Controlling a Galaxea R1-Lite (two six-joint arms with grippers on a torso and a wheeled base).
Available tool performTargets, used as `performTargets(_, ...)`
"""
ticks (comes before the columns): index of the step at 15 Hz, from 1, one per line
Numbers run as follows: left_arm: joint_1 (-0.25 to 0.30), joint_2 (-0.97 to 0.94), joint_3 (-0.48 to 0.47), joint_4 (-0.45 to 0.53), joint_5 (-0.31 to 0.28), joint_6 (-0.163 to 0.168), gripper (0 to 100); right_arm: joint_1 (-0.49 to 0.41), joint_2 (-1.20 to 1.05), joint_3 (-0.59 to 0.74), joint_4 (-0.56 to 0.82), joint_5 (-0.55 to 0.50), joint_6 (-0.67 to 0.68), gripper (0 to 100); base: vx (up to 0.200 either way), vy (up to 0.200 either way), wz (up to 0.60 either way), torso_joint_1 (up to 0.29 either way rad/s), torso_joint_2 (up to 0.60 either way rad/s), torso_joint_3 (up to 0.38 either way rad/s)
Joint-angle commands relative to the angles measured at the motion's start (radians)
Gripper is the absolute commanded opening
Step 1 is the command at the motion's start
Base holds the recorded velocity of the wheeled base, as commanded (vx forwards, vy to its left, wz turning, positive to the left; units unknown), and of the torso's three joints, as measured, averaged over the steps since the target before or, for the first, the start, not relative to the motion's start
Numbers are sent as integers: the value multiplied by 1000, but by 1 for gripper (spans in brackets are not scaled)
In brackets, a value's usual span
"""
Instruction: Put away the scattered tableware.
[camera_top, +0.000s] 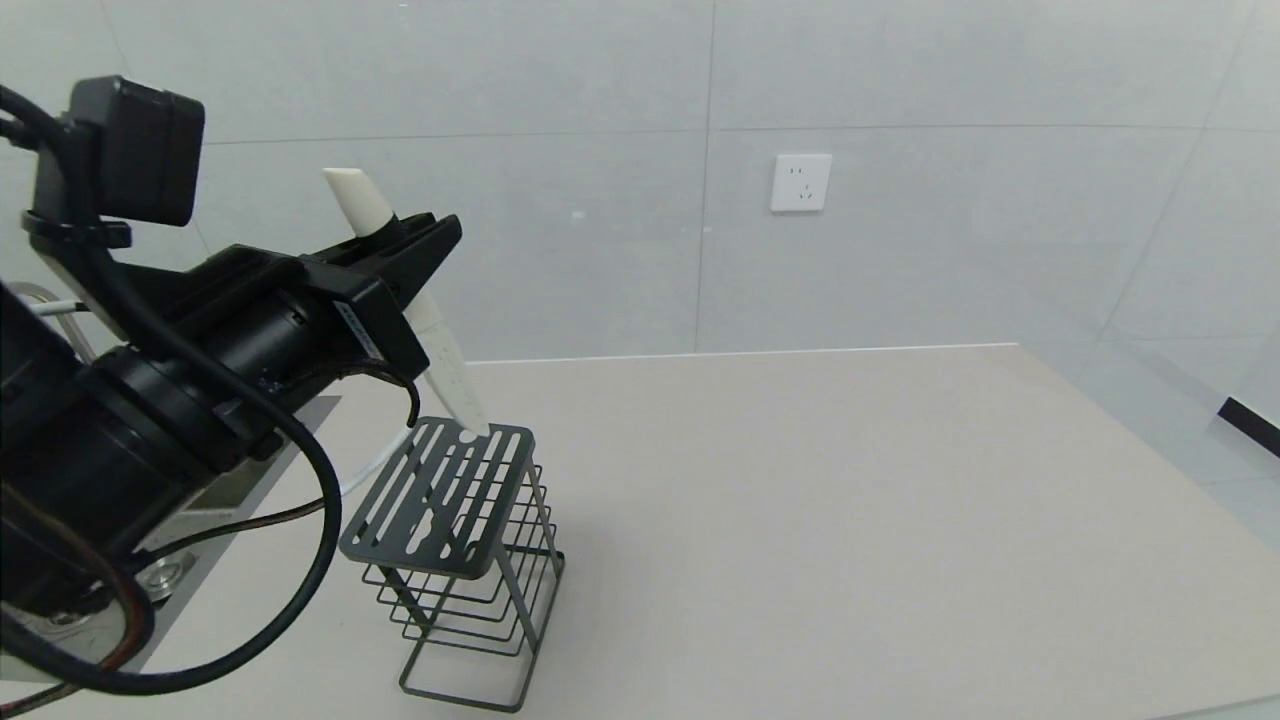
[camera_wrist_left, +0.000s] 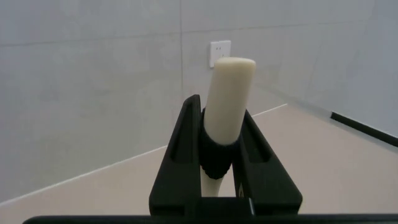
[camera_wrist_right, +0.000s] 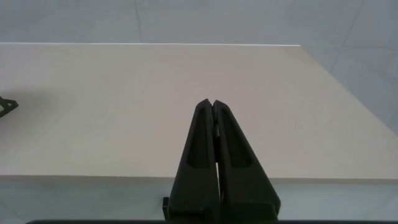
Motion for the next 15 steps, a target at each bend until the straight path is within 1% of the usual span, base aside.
performTargets(1, -22, 23, 7, -3, 24, -1, 0, 0, 2, 0, 0, 0, -1, 0, 0, 0, 0, 0, 0, 0)
performTargets(3, -26, 24, 30, -4, 26, 7, 0, 0, 2, 0, 0, 0, -1, 0, 0, 0, 0, 0, 0, 0)
performTargets(5, -29, 36, 56, -23, 27, 36, 0, 0, 2, 0, -2, 0, -2, 0, 0, 0, 0, 0, 0, 0)
performTargets(6, -29, 50, 53, -40, 27, 40, 0, 0, 2, 0, -2, 0, -2, 0, 0, 0, 0, 0, 0, 0)
performTargets(8, -29, 78, 50, -67, 24, 40, 0, 0, 2, 0, -2, -1, -2, 0, 0, 0, 0, 0, 0, 0)
performTargets(12, -29, 113, 48, -70, 26, 40, 0, 0, 2, 0, -2, 0, -4, 0, 0, 0, 0, 0, 0, 0)
performTargets(15, -19, 138, 33, -73, 26, 40, 0, 0, 2, 0, -2, 0, -5, 0, 0, 0, 0, 0, 0, 0)
